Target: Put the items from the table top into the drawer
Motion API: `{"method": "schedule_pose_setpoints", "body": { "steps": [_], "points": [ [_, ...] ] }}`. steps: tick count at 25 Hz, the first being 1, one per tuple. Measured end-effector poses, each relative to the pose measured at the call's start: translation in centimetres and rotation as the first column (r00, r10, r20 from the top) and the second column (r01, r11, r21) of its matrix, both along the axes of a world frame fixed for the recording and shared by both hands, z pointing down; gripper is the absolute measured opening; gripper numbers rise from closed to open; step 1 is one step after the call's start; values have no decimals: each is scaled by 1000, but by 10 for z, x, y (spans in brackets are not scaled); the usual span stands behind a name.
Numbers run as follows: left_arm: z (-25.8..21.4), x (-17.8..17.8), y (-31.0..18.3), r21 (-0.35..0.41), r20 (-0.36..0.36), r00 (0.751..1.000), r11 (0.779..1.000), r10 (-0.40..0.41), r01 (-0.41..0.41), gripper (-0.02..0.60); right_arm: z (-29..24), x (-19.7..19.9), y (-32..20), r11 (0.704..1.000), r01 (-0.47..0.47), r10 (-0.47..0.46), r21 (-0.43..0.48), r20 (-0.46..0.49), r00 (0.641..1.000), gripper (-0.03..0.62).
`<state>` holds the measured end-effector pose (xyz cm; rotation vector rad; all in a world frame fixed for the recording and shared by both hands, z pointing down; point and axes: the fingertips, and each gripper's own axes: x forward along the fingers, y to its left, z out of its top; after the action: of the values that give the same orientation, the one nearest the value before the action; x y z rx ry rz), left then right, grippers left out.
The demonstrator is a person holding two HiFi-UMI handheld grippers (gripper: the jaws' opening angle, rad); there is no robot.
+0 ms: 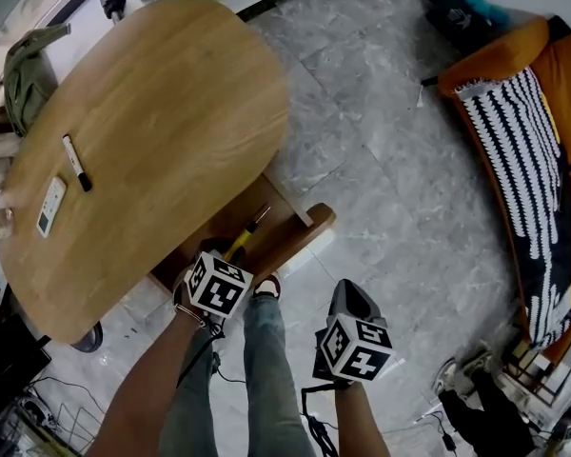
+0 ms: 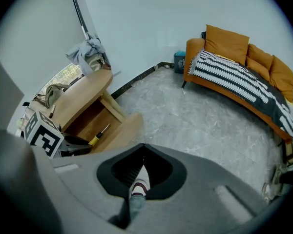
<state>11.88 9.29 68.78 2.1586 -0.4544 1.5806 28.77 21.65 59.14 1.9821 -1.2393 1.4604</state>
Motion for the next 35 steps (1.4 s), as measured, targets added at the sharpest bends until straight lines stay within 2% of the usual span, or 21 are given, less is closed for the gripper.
{"method": "schedule_pose_setpoints", "body": {
  "steps": [3, 7, 13, 19, 22, 28, 35],
  "points": [
    [0, 1, -1, 1, 2, 1000, 1000, -8, 8, 78, 0, 1, 3, 1000, -8, 8, -4, 9, 1000, 5],
    [-8, 2, -3, -4, -25, 999, 999, -32, 32, 146, -4, 0, 1, 1000, -14, 14, 3, 14, 1000, 5],
    [-30, -1, -3, -6, -72, 995, 997, -74, 73, 146, -9, -6, -2, 1000, -14, 14, 13, 14, 1000, 5],
    [-57, -12, 0, 28, -105, 990, 995, -95, 99, 144, -15, -20, -9, 1000, 6, -6, 15, 7, 1000, 5],
    [-77, -22, -2, 33, -138, 981, 989, -135, 141, 145, -22, -30, -17, 999, 23, -23, 22, 4, 1000, 5],
    [-120, -58, -22, 70, -188, 944, 955, -271, 288, 145, -41, -55, -37, 997, 61, -61, 48, -4, 998, 5],
    [-152, -110, -60, 135, -222, 886, 887, -407, 441, 145, -63, -89, -75, 983, 163, -162, 79, -24, 987, 5]
  ]
}}
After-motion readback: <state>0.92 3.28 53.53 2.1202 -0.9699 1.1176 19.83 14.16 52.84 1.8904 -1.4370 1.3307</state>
